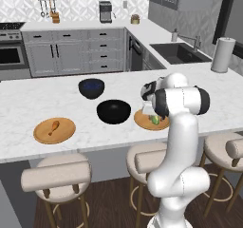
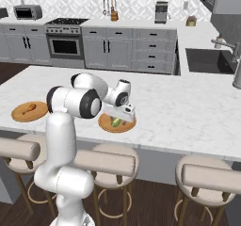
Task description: Pick the chicken drumstick and corn from their plates and place them in the bowl. Then put the bowl in the fridge.
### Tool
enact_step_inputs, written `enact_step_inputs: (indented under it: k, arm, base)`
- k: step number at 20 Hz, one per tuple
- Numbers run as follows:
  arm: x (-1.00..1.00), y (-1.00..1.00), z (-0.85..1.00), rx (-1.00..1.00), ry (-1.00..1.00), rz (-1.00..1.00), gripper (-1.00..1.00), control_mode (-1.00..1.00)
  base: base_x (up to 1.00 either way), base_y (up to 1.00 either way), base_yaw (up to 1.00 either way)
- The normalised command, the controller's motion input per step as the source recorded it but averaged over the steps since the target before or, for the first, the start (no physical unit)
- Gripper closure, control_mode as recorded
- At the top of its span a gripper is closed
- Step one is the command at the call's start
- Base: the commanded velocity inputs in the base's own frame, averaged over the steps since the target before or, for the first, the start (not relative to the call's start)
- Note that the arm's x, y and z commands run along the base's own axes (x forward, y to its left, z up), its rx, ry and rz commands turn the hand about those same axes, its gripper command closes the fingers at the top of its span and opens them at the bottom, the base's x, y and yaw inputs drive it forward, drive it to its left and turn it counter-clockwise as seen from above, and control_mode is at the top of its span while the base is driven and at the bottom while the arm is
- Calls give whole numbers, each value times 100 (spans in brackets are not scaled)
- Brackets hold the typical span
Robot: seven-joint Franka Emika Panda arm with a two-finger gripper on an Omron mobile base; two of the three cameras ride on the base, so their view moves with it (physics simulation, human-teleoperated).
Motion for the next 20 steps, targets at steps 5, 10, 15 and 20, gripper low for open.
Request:
enact_step_inputs:
  k: [5, 10, 15, 20]
  arm:
    - [-2, 8, 42, -5, 0, 0, 100, -100]
    - [0, 69, 100, -9, 0, 1, 100, -100]
    - [11, 100, 85, -4, 1, 14, 100, -100]
    - [12, 100, 27, -11, 1, 13, 100, -100]
  base:
    - [0, 0, 0]
    - [0, 0, 0]
    - [0, 0, 0]
    - [0, 0, 0]
